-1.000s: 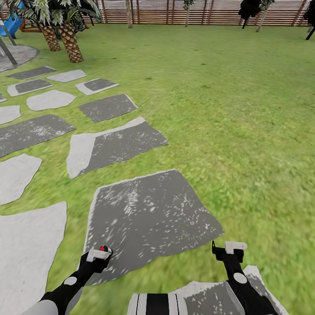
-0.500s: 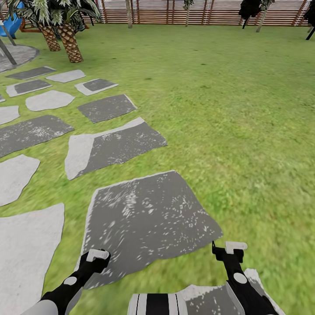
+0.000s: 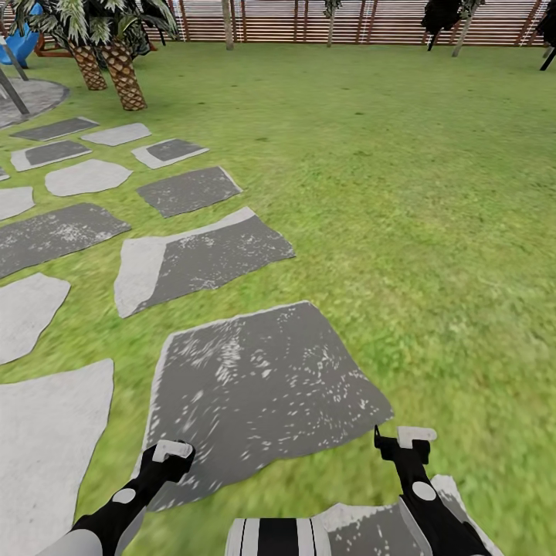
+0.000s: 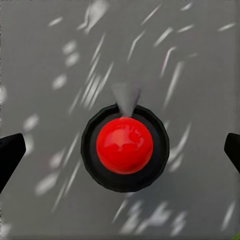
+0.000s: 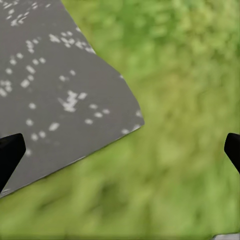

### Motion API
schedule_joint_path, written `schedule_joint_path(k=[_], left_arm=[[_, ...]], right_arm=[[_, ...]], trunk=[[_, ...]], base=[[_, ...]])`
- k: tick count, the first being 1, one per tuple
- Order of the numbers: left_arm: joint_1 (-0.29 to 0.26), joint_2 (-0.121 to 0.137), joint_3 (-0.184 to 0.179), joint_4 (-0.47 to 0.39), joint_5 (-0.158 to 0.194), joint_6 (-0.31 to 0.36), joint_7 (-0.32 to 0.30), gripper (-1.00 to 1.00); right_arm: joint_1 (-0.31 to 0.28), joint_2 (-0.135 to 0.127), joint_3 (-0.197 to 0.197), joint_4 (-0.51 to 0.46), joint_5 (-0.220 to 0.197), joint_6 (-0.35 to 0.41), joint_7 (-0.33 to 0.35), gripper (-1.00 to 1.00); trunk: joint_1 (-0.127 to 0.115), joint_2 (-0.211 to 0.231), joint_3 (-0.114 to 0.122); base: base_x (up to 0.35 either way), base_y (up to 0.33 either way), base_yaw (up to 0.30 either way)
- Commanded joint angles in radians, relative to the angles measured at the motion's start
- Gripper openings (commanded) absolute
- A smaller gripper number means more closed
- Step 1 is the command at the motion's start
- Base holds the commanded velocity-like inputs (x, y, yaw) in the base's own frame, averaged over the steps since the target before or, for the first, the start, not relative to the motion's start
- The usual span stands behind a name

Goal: Pick up the pesticide atomizer in the garden and spray insectifuge to fully cover both potted plants in the garden.

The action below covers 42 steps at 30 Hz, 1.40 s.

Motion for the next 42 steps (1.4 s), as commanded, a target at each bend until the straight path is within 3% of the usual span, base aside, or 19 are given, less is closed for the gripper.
schedule_joint_path(k=[1,8,13,42], left_arm=[[0.0,0.0,0.008,0.001,-0.009,-0.003,-0.005,1.0],[-0.001,0.003,0.008,0.002,-0.008,-0.003,-0.003,1.0],[0.0,0.005,0.011,0.004,-0.003,-0.003,-0.003,1.0],[0.0,0.003,0.011,0.01,0.002,-0.004,-0.003,1.0]], right_arm=[[0.0,0.0,0.0,0.001,0.003,-0.002,-0.003,1.0],[0.0,0.0,0.0,0.002,0.002,-0.002,-0.003,1.0],[0.0,0.0,0.0,0.002,0.002,-0.002,-0.003,1.0],[0.0,0.0,0.0,0.001,0.002,-0.002,-0.003,1.0]], trunk=[[0.0,0.0,-0.001],[0.0,0.0,-0.003],[0.002,-0.001,-0.026],[0.002,-0.001,-0.026]], base=[[0.0,0.0,0.0],[0.0,0.0,0.0],[0.0,0.0,0.0],[0.0,0.0,-0.028]])
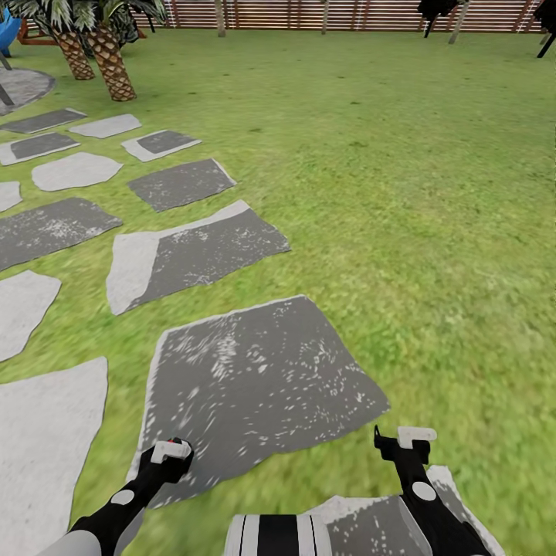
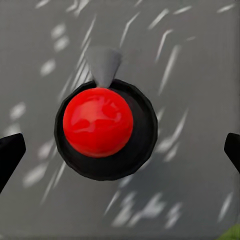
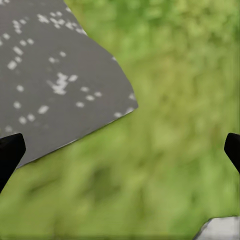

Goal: Pick up the pesticide atomizer in the garden and spray insectifuge to fully cover both potted plants in the garden.

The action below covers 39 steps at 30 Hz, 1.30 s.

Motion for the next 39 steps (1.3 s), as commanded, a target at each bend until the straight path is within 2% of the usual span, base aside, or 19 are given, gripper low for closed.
schedule_joint_path(k=[1,16,22,39], left_arm=[[0.0,0.0,0.009,0.001,-0.009,-0.003,-0.004,1.0],[0.001,0.006,0.009,0.002,-0.009,-0.006,-0.004,1.0],[0.001,0.007,0.01,0.006,-0.008,-0.077,-0.004,1.0],[0.001,0.009,0.012,0.007,0.005,-0.087,-0.004,1.0]], right_arm=[[0.0,0.0,0.0,0.001,0.003,-0.002,-0.003,1.0],[0.0,0.0,0.0,0.002,0.004,-0.002,-0.003,1.0],[0.0,0.0,0.0,0.002,0.003,-0.002,-0.003,1.0],[0.0,0.004,0.0,0.001,0.002,-0.002,-0.005,1.0]], trunk=[[0.0,0.0,-0.001],[0.0,0.0,0.002],[0.0,0.0,0.006],[0.0,0.0,0.003]], base=[[0.006,0.0,-0.002],[0.032,0.0,0.0],[0.0,0.0,0.0],[0.0,0.0,0.0]])
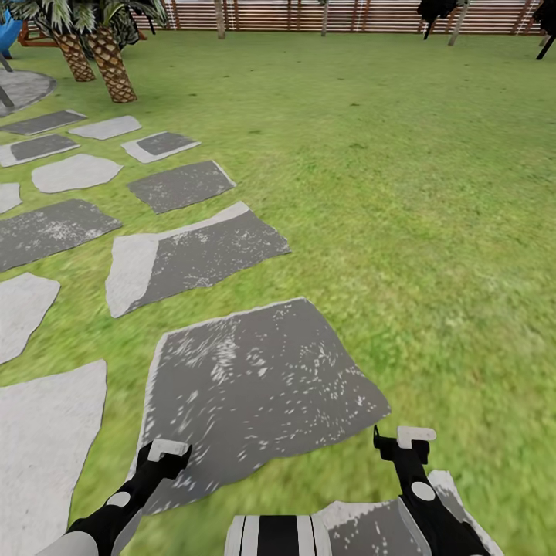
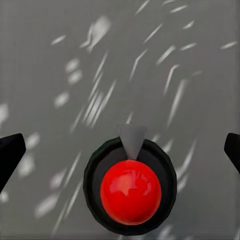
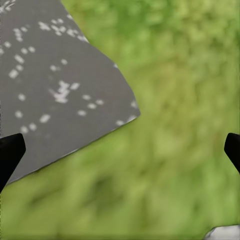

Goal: Pick up the pesticide atomizer in the garden and spray insectifuge to fully cover both potted plants in the garden.

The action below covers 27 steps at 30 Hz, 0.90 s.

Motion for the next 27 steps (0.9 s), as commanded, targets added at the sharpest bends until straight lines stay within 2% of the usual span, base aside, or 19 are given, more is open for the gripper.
schedule_joint_path(k=[1,27], left_arm=[[0.0,0.0,0.01,0.001,-0.009,-0.003,-0.004,1.0],[0.0,0.001,0.014,0.002,-0.009,-0.005,-0.003,1.0]], right_arm=[[0.0,0.001,0.0,0.0,0.003,-0.002,-0.004,1.0],[0.0,0.003,-0.001,0.001,0.004,-0.002,-0.003,1.0]], trunk=[[0.0,0.0,-0.002],[0.0,0.0,-0.007]], base=[[0.0,0.0,0.0],[-0.002,0.0,0.0]])
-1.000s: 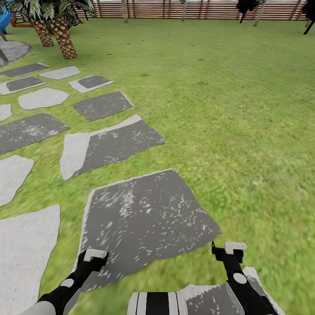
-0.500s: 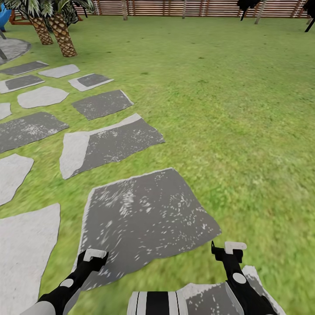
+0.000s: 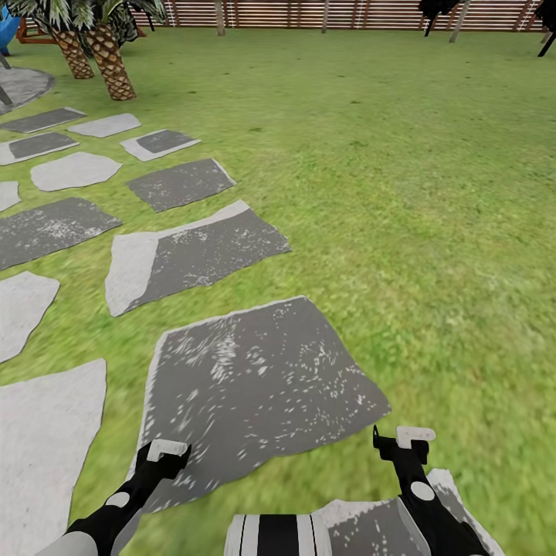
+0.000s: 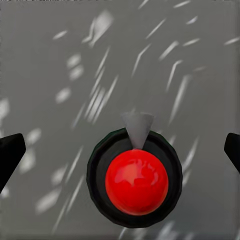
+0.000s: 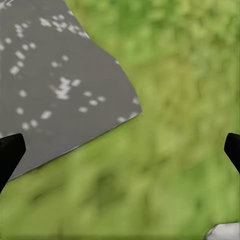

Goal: Pick up the pesticide atomizer in the garden and spray insectifuge to fully cover both potted plants in the garden.

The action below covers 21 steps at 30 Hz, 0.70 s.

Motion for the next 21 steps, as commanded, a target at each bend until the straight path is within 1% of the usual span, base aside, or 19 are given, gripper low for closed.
schedule_joint_path(k=[1,21], left_arm=[[0.0,0.0,0.009,0.001,-0.009,-0.003,-0.004,1.0],[0.0,0.0,0.009,0.001,-0.003,-0.004,-0.004,1.0]], right_arm=[[0.0,0.0,0.0,0.001,0.003,-0.002,-0.003,1.0],[0.0,0.0,0.0,0.001,0.003,-0.002,-0.003,1.0]], trunk=[[0.0,0.0,-0.001],[0.0,0.0,-0.001]], base=[[-0.001,0.0,0.0],[-0.022,0.0,0.0]])
